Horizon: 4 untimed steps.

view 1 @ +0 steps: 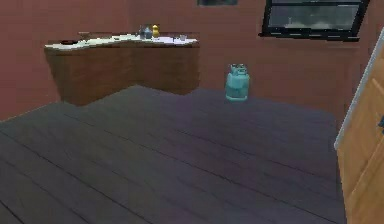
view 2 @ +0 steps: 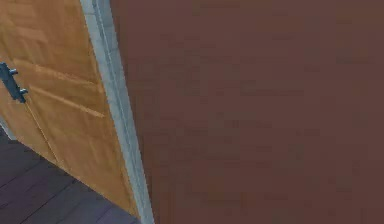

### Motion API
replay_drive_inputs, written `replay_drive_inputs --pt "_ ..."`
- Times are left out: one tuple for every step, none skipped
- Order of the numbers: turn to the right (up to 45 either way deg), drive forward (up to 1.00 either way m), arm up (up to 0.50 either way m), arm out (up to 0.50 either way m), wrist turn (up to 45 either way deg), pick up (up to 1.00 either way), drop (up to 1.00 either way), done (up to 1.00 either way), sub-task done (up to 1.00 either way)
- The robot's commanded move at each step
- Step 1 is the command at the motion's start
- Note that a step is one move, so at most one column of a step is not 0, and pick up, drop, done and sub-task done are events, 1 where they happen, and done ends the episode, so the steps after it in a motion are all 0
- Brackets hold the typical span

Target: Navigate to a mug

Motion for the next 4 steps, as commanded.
replay_drive_inputs --pt "0.0 1.00 0.00 0.00 0.0 0.00 0.00 0.00 0.00" --pt "0.0 1.00 0.00 0.00 0.0 0.00 0.00 0.00 0.00" --pt "0.0 0.75 0.00 0.00 0.0 0.00 0.00 0.00 0.00" --pt "0.0 0.00 0.00 0.00 0.0 0.00 0.00 1.00 0.00"
